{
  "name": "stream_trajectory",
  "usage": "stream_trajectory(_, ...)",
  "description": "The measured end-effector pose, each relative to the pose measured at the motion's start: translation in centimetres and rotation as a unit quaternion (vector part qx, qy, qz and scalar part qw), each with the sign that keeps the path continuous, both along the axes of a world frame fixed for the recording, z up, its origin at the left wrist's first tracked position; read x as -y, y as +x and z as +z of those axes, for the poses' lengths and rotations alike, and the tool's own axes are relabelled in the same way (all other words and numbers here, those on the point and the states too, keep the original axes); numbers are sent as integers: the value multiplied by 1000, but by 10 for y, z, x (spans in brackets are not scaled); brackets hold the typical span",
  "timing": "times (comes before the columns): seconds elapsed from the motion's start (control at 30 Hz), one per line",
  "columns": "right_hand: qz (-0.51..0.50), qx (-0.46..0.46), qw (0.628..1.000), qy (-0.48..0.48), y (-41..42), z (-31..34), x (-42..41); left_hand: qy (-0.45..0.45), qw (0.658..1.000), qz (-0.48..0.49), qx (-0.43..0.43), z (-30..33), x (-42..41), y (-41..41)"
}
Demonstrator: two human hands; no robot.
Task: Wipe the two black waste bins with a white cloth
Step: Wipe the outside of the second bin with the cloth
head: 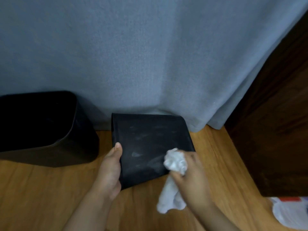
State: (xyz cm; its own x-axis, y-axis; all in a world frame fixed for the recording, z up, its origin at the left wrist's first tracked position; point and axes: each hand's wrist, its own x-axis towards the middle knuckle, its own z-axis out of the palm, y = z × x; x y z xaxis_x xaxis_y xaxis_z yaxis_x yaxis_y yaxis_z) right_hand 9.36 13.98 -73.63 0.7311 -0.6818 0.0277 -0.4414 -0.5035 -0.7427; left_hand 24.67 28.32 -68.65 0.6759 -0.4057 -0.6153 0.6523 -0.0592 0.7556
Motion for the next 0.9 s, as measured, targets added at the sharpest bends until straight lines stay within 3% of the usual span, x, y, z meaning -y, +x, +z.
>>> stream_trajectory(0.13, -140, -40, 989, -8, -16, 5, 31, 16, 999, -21, 25, 5, -2, -5)
stream_trajectory(0.2, -107, -55, 992, -28, -9, 19, 19, 31, 998, -28, 43, 8, 2, -7)
stream_trajectory(0.4, 169, -7, 983, -76, 36, 63, -37, 72, 993, -16, 87, 14, 10, -9)
stream_trajectory(0.47, 167, -2, 983, -74, 43, 67, -32, 68, 993, -13, 93, 12, 7, -8)
stream_trajectory(0.63, -4, 1, 998, -63, 43, 61, -5, 65, 991, -37, 110, 24, 13, -13)
stream_trajectory(0.8, 185, 2, 974, -131, 48, 72, -46, 52, 994, -34, 94, 22, 16, -16)
stream_trajectory(0.9, 143, -15, 977, -157, 47, 64, -29, 61, 991, -39, 112, 18, 14, -19)
